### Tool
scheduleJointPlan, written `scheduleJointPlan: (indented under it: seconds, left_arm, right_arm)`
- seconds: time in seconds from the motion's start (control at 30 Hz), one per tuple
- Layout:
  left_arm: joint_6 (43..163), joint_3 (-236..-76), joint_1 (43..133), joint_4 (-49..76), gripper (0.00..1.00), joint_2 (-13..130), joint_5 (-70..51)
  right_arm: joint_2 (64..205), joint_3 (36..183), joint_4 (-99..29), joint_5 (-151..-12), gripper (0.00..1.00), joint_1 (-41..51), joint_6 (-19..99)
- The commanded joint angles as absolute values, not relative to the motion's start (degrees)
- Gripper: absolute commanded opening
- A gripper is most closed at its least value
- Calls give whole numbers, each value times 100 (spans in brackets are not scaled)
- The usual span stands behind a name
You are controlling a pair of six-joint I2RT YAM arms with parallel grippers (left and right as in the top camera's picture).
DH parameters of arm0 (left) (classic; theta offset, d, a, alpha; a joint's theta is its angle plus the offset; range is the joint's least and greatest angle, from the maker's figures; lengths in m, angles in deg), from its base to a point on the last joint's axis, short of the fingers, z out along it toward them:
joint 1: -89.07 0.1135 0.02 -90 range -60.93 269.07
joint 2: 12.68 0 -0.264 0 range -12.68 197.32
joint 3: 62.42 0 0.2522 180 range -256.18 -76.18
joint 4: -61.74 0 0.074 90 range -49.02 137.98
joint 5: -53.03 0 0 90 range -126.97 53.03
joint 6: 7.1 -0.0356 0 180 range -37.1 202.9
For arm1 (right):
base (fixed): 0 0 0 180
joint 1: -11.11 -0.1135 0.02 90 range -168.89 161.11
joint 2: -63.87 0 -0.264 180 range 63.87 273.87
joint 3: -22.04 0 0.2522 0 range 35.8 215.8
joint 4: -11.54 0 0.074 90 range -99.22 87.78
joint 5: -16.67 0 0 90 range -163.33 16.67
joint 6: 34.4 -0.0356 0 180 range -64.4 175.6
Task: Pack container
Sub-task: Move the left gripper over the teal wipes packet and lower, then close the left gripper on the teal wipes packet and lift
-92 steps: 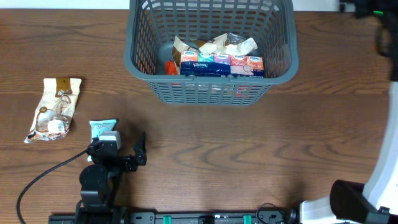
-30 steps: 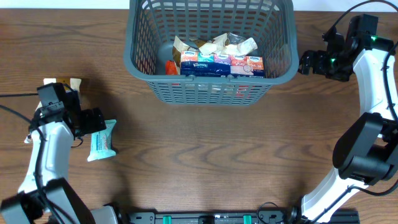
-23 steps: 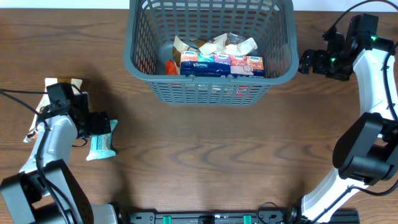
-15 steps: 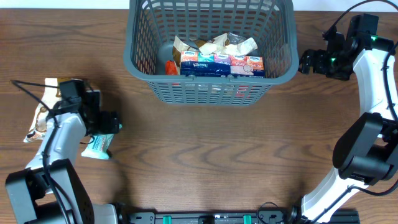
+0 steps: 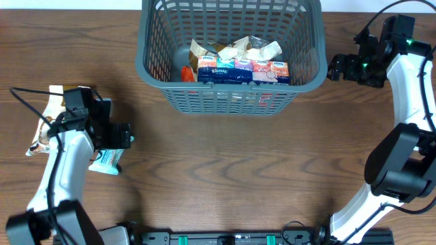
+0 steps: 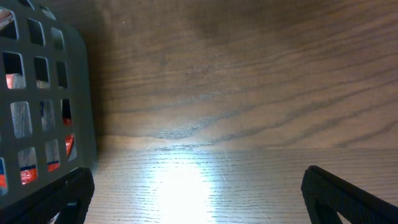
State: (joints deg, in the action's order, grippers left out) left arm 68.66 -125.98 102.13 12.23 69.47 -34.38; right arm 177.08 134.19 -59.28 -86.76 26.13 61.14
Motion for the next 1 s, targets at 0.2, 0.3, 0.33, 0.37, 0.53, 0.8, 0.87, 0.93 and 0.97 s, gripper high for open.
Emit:
scheduleJointPlan:
  seconds: [0.2, 0.3, 0.33, 0.37, 0.53, 0.8, 0.87, 0.93, 0.97]
  left_arm:
    - [6449, -12756, 10221, 723, 99, 6810, -3503]
    - [6449, -12754, 10228, 554, 99, 6897, -3503]
    - [6449, -12751, 10228, 522, 99, 6923, -3503]
    - [6444, -12751, 10228, 487, 99, 6954, -3503]
    - [6256, -12736, 10228, 410, 99, 7159, -3503]
    - [6191, -12736, 10228, 605, 99, 7647, -3507]
    - [6193, -12736, 10228, 675, 99, 7778, -3560]
    - [6193, -12736, 10228, 716, 99, 7892, -3658]
    - [6193, -12736, 10228, 742, 99, 7951, -3658]
  right_arm:
    - [17717, 13259, -5917, -8554, 99, 2565, 6212]
    - [17717, 13259, -5915, -8532, 99, 2565, 6214]
    - [17717, 13259, -5917, -8510, 99, 2565, 6214]
    - [17717, 13259, -5921, -8512, 99, 2565, 6236]
    - [17717, 13259, -5921, -8512, 99, 2565, 6251]
    - [17717, 13259, -5991, -8512, 99, 2565, 6251]
    - [17717, 13259, -6000, -8512, 99, 2565, 6251]
    - [17717, 13259, -6026, -8512, 99, 2565, 6254]
    - [17717, 13259, -6037, -8512, 99, 2565, 6251]
